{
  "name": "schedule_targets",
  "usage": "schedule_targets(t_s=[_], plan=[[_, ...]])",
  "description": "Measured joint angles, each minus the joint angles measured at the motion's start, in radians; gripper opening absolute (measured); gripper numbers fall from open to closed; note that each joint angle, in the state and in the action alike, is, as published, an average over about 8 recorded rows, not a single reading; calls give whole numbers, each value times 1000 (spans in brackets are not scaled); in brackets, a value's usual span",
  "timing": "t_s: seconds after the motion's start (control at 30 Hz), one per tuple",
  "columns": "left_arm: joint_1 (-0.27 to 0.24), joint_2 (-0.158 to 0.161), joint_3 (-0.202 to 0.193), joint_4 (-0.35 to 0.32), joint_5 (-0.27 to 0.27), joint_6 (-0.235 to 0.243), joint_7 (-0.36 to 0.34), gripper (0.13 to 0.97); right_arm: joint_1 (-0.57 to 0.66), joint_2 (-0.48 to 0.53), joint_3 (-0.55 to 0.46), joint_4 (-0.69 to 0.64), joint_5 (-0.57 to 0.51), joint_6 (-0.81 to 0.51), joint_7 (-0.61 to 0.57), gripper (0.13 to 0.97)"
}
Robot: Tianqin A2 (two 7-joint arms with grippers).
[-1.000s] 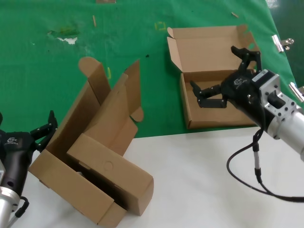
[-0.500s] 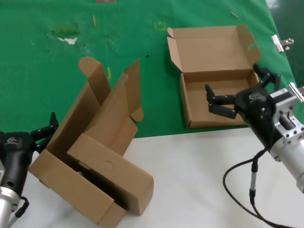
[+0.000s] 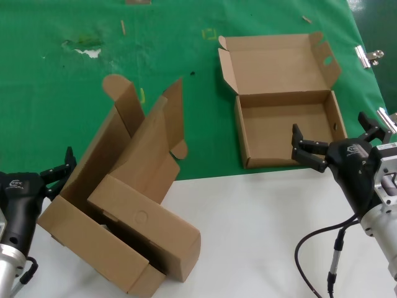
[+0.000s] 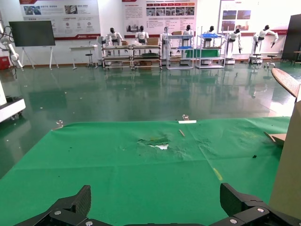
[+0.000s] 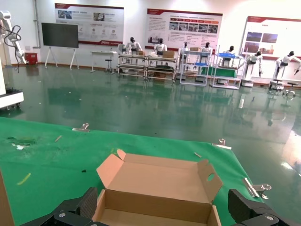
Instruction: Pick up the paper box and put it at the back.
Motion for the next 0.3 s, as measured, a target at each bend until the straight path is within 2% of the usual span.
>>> schedule_targets(t_s=[0.3], plan=[[0, 0, 0, 0, 0, 0, 0, 966, -2, -1, 1, 1, 2, 3, -1, 966]])
